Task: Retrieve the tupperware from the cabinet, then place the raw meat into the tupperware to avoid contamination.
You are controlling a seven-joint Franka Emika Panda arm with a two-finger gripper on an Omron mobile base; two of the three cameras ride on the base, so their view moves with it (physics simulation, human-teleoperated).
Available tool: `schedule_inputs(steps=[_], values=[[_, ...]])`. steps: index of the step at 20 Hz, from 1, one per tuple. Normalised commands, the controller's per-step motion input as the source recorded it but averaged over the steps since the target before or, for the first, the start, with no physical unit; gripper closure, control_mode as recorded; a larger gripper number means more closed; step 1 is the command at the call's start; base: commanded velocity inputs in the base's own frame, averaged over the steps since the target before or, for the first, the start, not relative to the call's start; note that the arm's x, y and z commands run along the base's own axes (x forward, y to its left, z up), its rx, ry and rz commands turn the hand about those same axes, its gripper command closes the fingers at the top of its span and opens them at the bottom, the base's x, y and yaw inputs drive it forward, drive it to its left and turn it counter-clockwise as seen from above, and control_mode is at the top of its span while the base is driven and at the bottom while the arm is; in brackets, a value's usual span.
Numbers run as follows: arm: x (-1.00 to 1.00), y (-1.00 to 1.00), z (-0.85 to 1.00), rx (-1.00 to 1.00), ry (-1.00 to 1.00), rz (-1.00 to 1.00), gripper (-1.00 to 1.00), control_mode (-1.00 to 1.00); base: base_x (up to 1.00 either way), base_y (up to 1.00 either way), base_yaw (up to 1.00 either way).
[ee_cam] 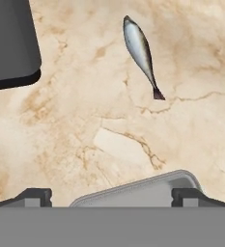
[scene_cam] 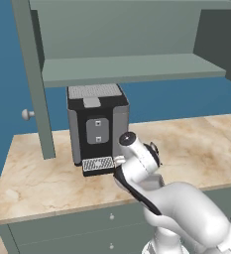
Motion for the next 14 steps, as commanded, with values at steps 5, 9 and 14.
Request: schedule_inputs(steps=[5,9,14], values=[[0.00,-0.16,0.33,0.05,0.00,0.00,-1.00,-1.00,0.00,0.00,0.00],[-0.03,-0.27,0.31,0.06,0.00,0.00,-1.00,-1.00,0.00,0.00,0.00],[-0.04,-0.41,0.14,0.05,0.00,0.03,-1.00,-1.00,0.00,0.00,0.00]])
